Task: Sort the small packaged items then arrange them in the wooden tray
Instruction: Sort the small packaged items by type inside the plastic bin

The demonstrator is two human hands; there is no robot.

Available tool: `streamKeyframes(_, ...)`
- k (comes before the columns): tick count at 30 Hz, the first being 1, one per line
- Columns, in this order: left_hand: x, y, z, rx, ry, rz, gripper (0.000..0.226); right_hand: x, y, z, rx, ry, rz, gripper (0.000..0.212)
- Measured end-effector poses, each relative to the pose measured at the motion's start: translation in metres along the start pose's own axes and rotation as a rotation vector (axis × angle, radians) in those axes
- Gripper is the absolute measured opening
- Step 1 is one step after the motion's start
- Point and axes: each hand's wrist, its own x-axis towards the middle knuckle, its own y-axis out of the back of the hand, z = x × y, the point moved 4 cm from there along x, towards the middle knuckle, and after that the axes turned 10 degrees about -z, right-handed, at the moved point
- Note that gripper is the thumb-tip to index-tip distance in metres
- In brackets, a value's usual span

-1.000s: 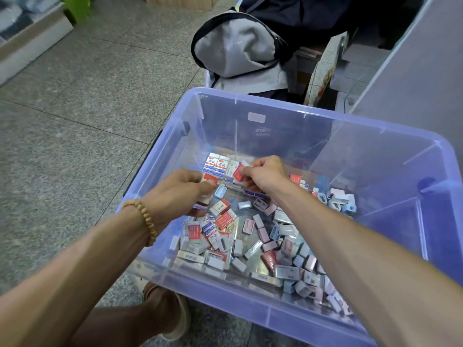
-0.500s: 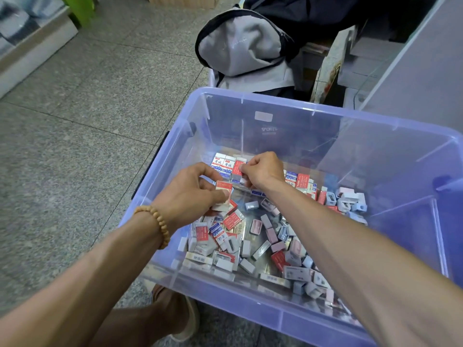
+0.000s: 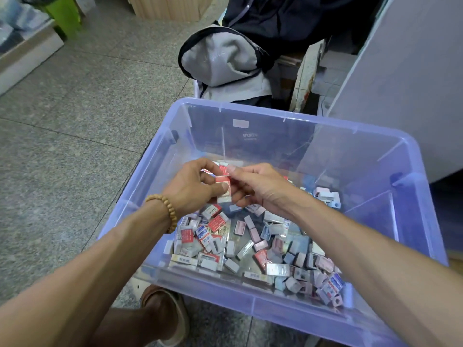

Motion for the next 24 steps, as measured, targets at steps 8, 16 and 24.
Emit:
streamKeyframes(8,0.042,0.001,-0.009,0.538,0.029,-0.094,0.034,0.016,0.035,0.021,-0.203,-0.118,0.273,0.027)
streamKeyframes(16,0.092,-0.008,-0.021,1.112,-0.255,-0.002,0.026,0.062,0.046,0.035,-0.387,-0.123,0.574,0.031)
streamKeyframes(24,0.095,-0.008,-0.022,1.138,-0.266,0.025,0.026,0.048,0.034,0.03,-0.885,0.132,0.445,0.021)
